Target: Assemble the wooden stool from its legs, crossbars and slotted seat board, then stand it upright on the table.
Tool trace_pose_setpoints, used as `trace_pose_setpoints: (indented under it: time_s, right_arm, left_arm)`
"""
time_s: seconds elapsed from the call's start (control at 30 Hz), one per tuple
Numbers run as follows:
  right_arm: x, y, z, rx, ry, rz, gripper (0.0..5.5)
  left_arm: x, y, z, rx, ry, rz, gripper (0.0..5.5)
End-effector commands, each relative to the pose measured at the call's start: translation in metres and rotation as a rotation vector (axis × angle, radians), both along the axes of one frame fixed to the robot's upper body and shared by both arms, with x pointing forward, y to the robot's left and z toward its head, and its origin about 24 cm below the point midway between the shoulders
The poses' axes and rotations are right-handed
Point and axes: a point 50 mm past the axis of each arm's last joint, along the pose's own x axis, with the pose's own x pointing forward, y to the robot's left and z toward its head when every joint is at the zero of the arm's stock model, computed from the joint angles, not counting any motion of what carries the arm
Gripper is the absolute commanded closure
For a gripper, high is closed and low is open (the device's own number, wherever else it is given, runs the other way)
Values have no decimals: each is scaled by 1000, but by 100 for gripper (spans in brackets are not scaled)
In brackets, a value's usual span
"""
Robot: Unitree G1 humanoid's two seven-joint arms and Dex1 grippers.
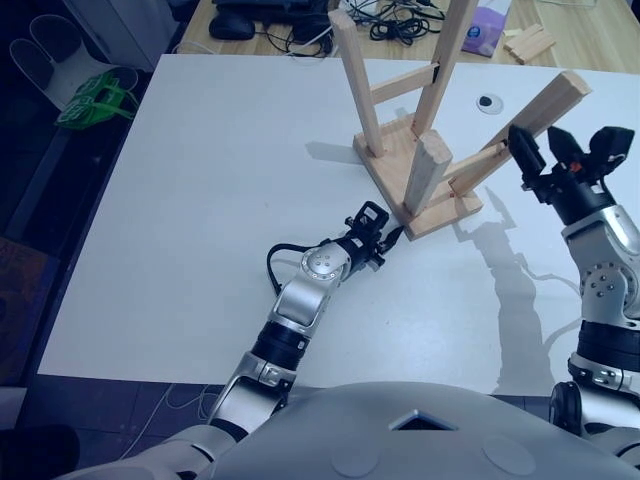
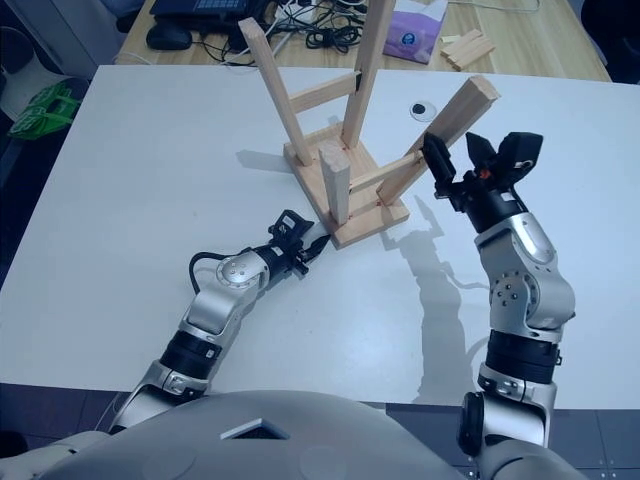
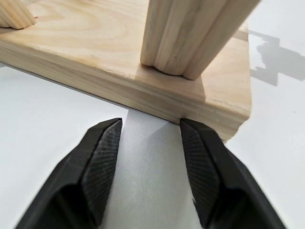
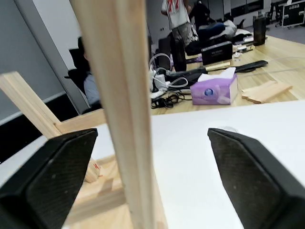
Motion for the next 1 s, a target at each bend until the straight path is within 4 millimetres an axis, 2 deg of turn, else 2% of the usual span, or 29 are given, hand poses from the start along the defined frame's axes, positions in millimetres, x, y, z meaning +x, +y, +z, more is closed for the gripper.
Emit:
trace_pose_setpoints:
  time_s: [0.03,0.1,0.23,0.27,0.33,0.4,0.47,0.53,0.57,0.63,0.67,0.7,0.77,0.97,1.0]
  right_arm:
    - [-1,3,36,32,-198,-9,124]
    - [2,1,57,18,-267,-22,124]
    - [8,-2,122,-43,-472,-56,124]
    - [9,8,133,-83,-506,-25,138]
    - [11,34,139,-119,-515,57,175]
    - [12,53,131,-148,-491,128,219]
    - [15,59,110,-145,-411,157,252]
    - [14,64,64,-182,-189,242,292]
    - [9,67,32,-216,-39,314,306]
    - [-6,66,-18,-290,173,407,339]
    - [-11,61,-38,-316,260,407,351]
    - [-14,57,-50,-321,318,401,369]
    - [-14,57,-52,-296,327,383,399]
    - [-2,70,-18,-204,132,370,520]
    - [0,70,-7,-169,74,361,535]
  left_arm:
    - [0,-1,-1,-3,6,-6,325]
    - [0,-1,-1,-3,7,-6,325]
    - [-1,0,-2,-3,9,-4,325]
    - [-2,0,-2,-3,10,-5,325]
    - [-2,-1,-2,-5,11,-6,325]
    - [-2,-1,-3,-3,11,-5,325]
    - [-3,-1,-3,-4,15,-9,325]
    - [-5,-3,-3,-5,15,-21,325]
    - [-5,-4,-2,-7,13,-21,325]
    - [-4,-4,0,-13,11,-18,325]
    - [-4,-4,0,-15,10,-13,325]
    - [-4,-4,0,-17,11,-10,325]
    - [-5,-5,1,-24,13,-4,325]
    - [-6,-4,-2,-20,21,-1,325]
    - [-6,-3,-2,-16,22,-1,325]
